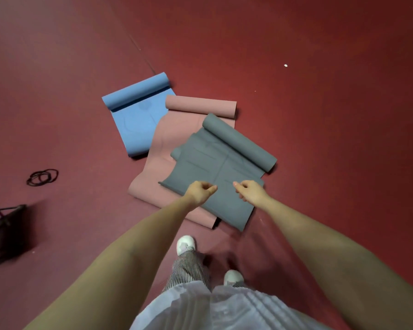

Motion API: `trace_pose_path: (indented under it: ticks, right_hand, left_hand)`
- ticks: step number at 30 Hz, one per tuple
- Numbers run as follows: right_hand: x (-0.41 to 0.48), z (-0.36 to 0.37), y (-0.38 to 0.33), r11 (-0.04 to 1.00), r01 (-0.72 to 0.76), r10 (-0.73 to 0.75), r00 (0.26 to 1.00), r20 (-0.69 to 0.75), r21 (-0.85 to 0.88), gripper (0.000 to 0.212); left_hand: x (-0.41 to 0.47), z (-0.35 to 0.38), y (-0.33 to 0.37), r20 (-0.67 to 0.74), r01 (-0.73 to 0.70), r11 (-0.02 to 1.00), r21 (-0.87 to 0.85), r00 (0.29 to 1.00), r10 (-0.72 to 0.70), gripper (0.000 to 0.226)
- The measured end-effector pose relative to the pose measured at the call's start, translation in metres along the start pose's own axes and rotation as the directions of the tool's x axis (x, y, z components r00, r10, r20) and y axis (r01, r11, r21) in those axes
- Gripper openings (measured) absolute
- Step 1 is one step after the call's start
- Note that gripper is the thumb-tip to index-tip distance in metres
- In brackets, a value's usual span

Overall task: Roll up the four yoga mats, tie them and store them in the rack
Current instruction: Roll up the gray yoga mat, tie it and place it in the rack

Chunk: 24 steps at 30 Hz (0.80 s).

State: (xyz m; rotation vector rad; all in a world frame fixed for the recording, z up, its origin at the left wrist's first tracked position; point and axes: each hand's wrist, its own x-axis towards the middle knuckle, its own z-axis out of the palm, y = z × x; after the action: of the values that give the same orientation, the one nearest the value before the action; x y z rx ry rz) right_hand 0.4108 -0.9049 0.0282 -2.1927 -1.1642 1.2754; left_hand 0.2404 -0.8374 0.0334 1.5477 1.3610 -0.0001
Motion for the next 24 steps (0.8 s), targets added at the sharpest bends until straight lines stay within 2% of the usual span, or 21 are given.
trace_pose_path:
  ticks: [5, 8, 14, 19, 24]
  right_hand:
    - [0.077, 0.005, -0.049, 1.0, -0.021, 0.021, 1.0, 0.006, -0.006, 0.038]
    - [0.125, 0.014, -0.082, 0.998, -0.062, 0.062, 0.998, -0.017, 0.022, 0.038]
    - [0.217, 0.041, -0.14, 0.995, -0.086, 0.082, 0.994, 0.068, 0.058, 0.036]
    - [0.326, 0.056, -0.125, 0.991, -0.123, 0.129, 0.984, 0.126, -0.052, 0.038]
    - [0.472, 0.081, -0.073, 0.977, -0.1, 0.127, 0.982, 0.143, -0.187, 0.041]
  left_hand:
    - [0.073, -0.056, 0.0, 0.023, 0.003, 1.0, -0.022, 1.0, -0.002, 0.031]
    - [0.121, -0.099, -0.004, 0.029, 0.045, 0.997, -0.06, 0.999, -0.044, 0.025]
    - [0.203, -0.157, -0.025, 0.064, 0.173, 0.982, -0.074, 0.984, -0.169, 0.024]
    - [0.289, -0.149, -0.051, 0.089, 0.277, 0.952, -0.131, 0.96, -0.267, 0.026]
    - [0.425, -0.116, -0.105, 0.026, 0.35, 0.919, -0.181, 0.936, -0.351, 0.021]
